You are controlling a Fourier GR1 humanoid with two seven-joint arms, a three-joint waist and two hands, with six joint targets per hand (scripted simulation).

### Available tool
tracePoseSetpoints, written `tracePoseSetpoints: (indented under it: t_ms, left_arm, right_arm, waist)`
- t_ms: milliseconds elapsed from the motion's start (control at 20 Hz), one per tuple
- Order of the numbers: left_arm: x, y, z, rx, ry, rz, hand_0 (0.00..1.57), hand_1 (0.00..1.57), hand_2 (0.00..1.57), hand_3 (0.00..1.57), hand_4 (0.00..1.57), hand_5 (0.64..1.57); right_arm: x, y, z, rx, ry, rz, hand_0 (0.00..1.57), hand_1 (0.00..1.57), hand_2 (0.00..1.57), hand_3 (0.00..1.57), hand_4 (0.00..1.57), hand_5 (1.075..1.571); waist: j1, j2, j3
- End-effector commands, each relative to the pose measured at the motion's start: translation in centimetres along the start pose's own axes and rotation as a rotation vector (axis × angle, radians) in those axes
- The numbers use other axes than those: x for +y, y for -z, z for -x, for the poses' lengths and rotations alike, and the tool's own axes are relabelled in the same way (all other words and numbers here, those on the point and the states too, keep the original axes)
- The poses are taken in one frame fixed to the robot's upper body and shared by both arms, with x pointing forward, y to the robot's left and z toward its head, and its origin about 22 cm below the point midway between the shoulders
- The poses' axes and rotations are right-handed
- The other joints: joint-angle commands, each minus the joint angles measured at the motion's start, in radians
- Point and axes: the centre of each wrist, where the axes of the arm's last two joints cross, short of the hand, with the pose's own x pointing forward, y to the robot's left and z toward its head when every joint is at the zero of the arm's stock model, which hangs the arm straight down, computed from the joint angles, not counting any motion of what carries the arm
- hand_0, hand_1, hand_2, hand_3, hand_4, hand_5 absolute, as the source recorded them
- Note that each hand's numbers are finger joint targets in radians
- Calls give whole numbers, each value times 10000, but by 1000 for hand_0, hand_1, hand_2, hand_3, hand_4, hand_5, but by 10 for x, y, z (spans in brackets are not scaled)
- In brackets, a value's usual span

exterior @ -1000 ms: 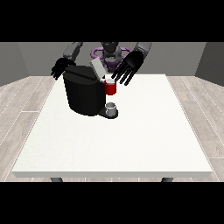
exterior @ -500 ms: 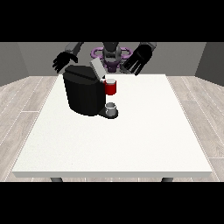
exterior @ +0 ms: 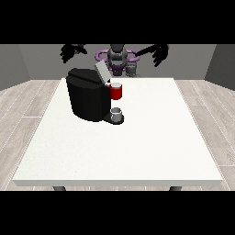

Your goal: Insert the coffee pod into the coffee machine and close the lid

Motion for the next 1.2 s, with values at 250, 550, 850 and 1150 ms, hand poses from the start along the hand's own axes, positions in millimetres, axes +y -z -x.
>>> tracePoseSetpoints:
  t_ms: [250,550,850,1150]
  left_arm:
    - [-42,-44,64,612,-2616,-273,0,0,0,0,90,1571]
    - [-55,-37,43,227,-3478,168,0,0,0,0,0,1571]
    - [-66,-73,68,294,-4105,294,0,0,0,0,0,1571]
    - [-56,-83,48,-38,-4197,278,0,0,0,0,112,1571]
  right_arm:
    - [-8,11,-30,-158,-287,-813,0,0,0,0,0,1571]
    - [-14,33,-49,-724,-868,-1453,0,0,0,0,0,1571]
    - [-2,34,-38,-457,-946,-1447,0,0,0,0,0,1571]
    - [0,47,-33,-141,-639,-1513,0,0,0,0,0,1571]
  waist:
    - [1149,-913,7]
    - [1851,-566,12]
    - [2404,-614,12]
    - [2582,-387,13]
